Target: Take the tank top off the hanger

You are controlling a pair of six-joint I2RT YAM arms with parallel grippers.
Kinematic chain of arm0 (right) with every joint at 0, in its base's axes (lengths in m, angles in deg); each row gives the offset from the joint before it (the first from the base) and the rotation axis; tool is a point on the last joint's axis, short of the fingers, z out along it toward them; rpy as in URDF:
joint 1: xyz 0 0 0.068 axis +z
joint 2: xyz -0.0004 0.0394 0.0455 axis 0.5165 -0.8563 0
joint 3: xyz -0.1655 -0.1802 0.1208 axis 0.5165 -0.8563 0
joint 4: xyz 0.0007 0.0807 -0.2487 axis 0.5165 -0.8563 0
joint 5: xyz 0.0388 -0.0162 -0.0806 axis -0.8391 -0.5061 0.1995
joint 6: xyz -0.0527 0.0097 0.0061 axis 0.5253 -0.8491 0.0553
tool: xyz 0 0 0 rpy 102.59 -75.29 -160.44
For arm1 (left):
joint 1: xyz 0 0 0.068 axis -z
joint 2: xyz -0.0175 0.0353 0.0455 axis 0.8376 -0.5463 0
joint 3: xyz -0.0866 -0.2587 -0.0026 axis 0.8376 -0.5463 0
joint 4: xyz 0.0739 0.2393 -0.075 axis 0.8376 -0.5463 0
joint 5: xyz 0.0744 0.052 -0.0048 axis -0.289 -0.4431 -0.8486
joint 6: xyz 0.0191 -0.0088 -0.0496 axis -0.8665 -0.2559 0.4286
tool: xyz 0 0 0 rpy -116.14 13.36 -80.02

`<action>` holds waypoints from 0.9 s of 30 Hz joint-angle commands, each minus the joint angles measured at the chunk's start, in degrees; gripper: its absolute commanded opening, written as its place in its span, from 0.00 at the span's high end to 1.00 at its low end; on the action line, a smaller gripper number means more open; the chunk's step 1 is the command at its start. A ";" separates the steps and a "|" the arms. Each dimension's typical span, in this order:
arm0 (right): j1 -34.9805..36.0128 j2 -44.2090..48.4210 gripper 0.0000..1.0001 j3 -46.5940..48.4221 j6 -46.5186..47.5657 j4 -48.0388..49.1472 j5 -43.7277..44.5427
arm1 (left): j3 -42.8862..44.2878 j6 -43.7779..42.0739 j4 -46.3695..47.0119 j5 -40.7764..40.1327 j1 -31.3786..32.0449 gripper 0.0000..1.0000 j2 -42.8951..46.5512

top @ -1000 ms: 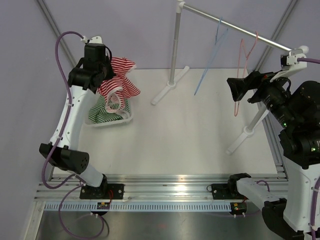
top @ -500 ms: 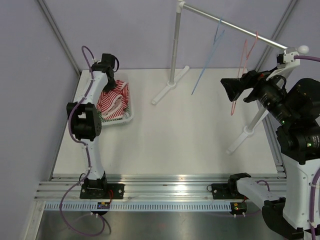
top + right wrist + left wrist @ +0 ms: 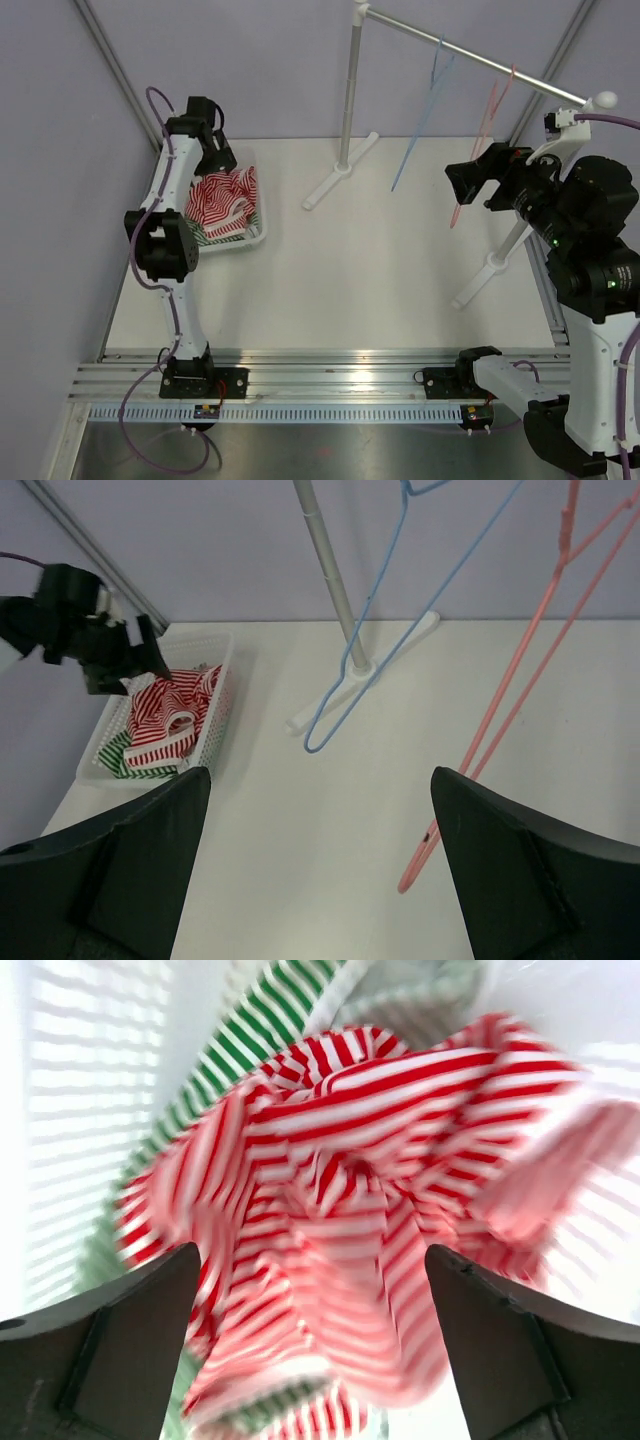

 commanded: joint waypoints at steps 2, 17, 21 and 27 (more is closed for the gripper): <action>-0.03 -0.58 0.01 -0.85 -1.98 -4.67 6.38 | 4.75 -2.15 -1.53 -2.26 -0.31 0.01 15.77; -0.03 -0.32 0.00 2.76 1.26 -22.52 29.33 | -33.11 -14.29 10.33 -10.27 11.73 0.01 62.69; 0.06 3.98 0.01 0.04 3.63 -23.22 26.88 | -49.18 -13.23 15.16 -8.60 11.73 0.01 76.14; -0.03 10.48 0.01 -4.36 4.52 -24.01 27.13 | -57.39 -12.35 9.74 -7.89 12.87 0.01 89.25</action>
